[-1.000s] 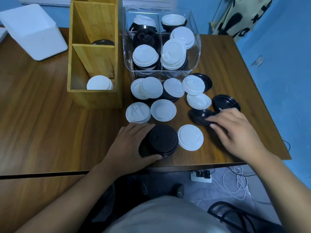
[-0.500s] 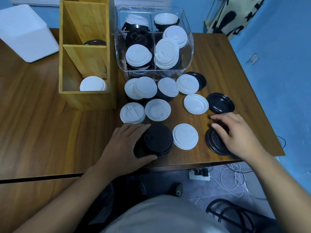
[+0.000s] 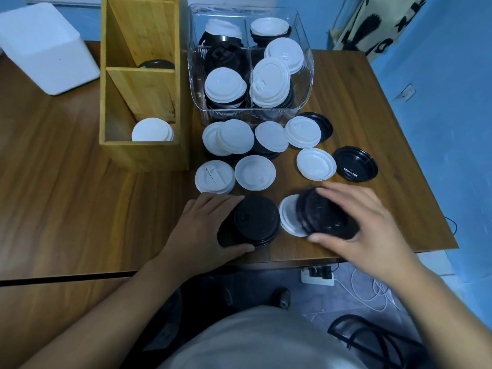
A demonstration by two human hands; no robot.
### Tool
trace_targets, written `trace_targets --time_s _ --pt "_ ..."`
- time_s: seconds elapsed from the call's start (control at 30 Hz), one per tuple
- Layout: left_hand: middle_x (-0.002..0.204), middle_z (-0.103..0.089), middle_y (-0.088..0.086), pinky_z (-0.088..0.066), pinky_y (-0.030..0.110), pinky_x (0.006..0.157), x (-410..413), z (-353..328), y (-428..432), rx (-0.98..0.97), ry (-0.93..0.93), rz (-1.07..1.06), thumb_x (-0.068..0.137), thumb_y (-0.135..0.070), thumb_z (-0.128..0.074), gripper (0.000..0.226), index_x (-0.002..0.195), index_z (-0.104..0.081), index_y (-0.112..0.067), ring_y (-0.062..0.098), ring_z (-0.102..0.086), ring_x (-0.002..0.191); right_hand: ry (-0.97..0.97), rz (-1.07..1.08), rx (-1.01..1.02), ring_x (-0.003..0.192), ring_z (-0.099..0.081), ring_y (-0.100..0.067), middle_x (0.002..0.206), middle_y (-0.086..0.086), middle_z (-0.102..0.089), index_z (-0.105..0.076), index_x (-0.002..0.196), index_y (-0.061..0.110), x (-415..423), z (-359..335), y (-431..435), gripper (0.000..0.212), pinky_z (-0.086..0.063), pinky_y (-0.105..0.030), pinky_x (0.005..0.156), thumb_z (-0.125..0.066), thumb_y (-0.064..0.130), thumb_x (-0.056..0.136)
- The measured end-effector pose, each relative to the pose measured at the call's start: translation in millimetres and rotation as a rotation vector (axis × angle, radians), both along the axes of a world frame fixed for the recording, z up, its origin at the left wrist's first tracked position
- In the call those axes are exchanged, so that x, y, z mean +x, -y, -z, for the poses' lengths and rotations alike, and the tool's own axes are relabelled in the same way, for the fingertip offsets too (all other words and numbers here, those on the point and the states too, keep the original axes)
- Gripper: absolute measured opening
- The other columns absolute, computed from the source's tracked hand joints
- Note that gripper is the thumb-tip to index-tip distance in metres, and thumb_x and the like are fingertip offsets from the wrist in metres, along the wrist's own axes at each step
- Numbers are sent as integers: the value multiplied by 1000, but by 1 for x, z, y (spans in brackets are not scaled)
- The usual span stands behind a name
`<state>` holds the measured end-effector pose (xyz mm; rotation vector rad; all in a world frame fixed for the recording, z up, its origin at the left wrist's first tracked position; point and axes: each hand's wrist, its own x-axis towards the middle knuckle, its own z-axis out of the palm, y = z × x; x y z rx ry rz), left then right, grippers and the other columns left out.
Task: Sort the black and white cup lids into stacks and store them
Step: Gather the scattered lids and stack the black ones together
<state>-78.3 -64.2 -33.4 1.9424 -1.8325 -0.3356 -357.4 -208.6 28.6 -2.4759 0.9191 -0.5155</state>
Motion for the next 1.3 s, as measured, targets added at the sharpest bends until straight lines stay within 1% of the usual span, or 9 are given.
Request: trace_targets --time_s 0.1,0.23,0.3,0.47,0.6,0.77,0.9,1.03,1.3 --pt "140 -55 -14 -37 31 100 0 0 1 -4 5 -1 77 -79 -65 87 145 -51 -27 11 -45 133 22 -161 -17 129 -48 -19 139 2 -56 -62 136 16 49 5 -19 76 -35 -28 112 -76 62 77" --pt "137 -58 -12 -39 33 96 -1 -3 1 -9 -19 -8 78 -82 -60 86 144 -53 -26 12 -46 130 -71 -209 -42 127 -48 -20 138 3 -55 -61 138 20 80 19 -27 77 -47 -36 103 -71 66 77" --pt "137 -58 -11 -41 35 96 -1 -2 1 -8 -25 -10 78 -83 -58 88 143 -53 -25 13 -47 129 -100 -220 -55 129 -47 -19 139 4 -54 -60 139 22 83 23 -29 77 -46 -34 103 -69 67 77" --pt "137 -58 -8 -43 39 95 1 3 1 -8 -10 -12 75 -79 -66 91 145 -52 -22 15 -47 129 -119 -203 6 134 -43 -16 146 6 -48 -55 143 24 87 28 -33 79 -43 -31 107 -66 67 79" --pt "140 -57 -7 -41 38 97 2 4 0 -7 -11 -8 74 -81 -63 97 147 -49 -20 16 -46 131 -118 -209 -10 137 -44 -18 150 3 -47 -55 143 21 88 32 -36 68 -43 -32 109 -55 64 90" --pt "138 -57 -10 -39 35 97 3 6 0 -18 -3 20 75 -80 -64 94 147 -50 -22 14 -46 130 -86 -78 82 137 -44 -8 151 10 -48 -59 140 28 85 35 -44 72 -32 -17 110 -59 70 81" --pt "137 -58 -9 -40 37 97 2 7 0 -50 7 33 77 -77 -63 91 146 -50 -20 14 -48 129 -11 -32 83 135 -49 -8 150 10 -49 -62 136 25 85 39 -50 71 -42 -24 109 -65 68 79" --pt "137 -58 -7 -43 42 98 0 6 -2 -78 29 53 78 -67 -66 87 147 -50 -17 17 -50 128 37 -37 -23 135 -52 -15 150 3 -50 -63 135 16 83 47 -57 67 -49 -36 106 -69 60 84" --pt "150 -49 -4 -41 39 100 -3 4 -2 -65 43 93 83 -70 -64 94 154 -40 -13 18 -47 135 -11 -25 -85 128 -58 -13 149 4 -51 -65 132 19 83 45 -58 65 -60 -38 87 -72 60 81"
